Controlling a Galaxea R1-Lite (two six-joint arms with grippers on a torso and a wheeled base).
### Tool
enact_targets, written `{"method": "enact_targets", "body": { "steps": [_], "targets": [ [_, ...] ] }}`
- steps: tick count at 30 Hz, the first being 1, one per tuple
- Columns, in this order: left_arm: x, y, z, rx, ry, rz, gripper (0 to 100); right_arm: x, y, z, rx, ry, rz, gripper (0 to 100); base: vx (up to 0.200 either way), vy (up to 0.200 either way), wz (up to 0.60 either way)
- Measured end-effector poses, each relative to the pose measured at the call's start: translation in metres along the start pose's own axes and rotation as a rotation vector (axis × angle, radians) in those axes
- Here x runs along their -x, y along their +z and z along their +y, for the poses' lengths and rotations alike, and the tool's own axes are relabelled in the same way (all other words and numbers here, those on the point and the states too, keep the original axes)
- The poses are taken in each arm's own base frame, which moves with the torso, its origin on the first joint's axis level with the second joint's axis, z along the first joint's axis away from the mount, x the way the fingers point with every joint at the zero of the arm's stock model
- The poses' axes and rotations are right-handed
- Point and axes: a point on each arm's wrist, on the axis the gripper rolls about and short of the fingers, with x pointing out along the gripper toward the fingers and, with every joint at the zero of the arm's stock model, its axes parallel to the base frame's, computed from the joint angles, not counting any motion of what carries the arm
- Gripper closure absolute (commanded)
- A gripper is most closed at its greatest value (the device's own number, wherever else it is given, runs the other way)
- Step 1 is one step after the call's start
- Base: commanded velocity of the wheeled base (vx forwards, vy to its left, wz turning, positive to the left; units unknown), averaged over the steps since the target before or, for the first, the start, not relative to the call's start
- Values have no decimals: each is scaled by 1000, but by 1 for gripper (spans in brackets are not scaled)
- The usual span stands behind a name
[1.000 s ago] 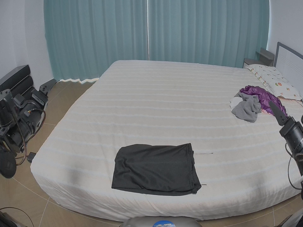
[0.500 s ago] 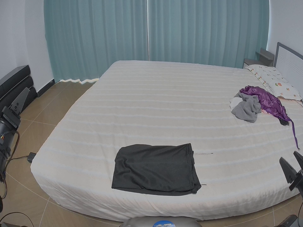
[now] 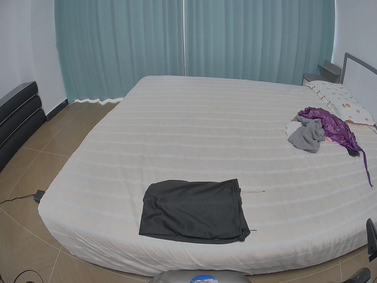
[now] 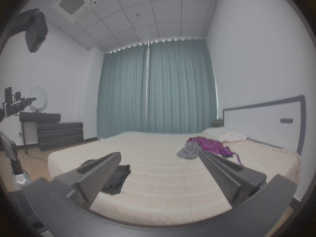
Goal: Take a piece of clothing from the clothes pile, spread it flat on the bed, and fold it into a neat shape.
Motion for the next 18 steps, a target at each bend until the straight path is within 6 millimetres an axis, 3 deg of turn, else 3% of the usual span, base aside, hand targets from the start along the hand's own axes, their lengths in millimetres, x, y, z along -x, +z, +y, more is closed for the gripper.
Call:
{"method": "enact_targets", "body": {
  "steps": [8,18],
  "targets": [
    [57,-20,14,-139,21,34,0,5,-13,0,54,-45,-130,0,0,0,0],
    [77,-49,19,-170,-83,48,0,5,-33,0,57,-86,-4,0,0,0,0]
  ]
}}
